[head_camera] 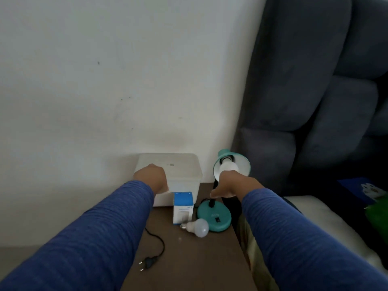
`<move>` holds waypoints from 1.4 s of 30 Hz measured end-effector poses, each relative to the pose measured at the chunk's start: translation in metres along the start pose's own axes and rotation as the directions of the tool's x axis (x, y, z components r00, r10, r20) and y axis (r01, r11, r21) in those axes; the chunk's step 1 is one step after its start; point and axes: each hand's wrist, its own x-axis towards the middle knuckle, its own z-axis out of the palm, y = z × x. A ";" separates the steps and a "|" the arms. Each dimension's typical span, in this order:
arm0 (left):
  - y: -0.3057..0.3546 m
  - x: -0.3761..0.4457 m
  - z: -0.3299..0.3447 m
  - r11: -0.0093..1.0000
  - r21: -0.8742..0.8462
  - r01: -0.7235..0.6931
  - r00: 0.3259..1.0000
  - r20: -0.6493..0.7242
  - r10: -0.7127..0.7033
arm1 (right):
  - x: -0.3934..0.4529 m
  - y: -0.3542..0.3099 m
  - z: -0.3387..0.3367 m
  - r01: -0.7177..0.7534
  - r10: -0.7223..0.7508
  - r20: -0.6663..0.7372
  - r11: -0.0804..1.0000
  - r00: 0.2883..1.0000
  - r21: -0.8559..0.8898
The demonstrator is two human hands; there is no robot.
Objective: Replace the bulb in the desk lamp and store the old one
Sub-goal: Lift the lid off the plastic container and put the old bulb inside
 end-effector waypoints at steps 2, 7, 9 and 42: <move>-0.015 0.000 -0.005 1.000 -0.001 0.021 1.000 -0.018 -0.021 | 0.003 -0.014 0.000 0.042 -0.042 -0.003 0.999 0.999 -0.013; -0.050 0.015 -0.010 0.995 -0.030 0.093 0.995 -0.019 -0.094 | 0.026 -0.049 0.003 0.126 -0.126 -0.007 0.992 0.992 0.012; -0.061 0.026 -0.008 0.994 -0.031 0.108 0.994 -0.019 -0.108 | 0.045 -0.061 0.008 0.158 -0.158 -0.008 0.987 0.987 0.004; -0.086 0.148 0.102 0.615 -0.776 -0.142 0.984 -0.179 0.001 | 0.194 -0.050 0.096 0.065 0.092 -0.294 0.873 0.951 0.484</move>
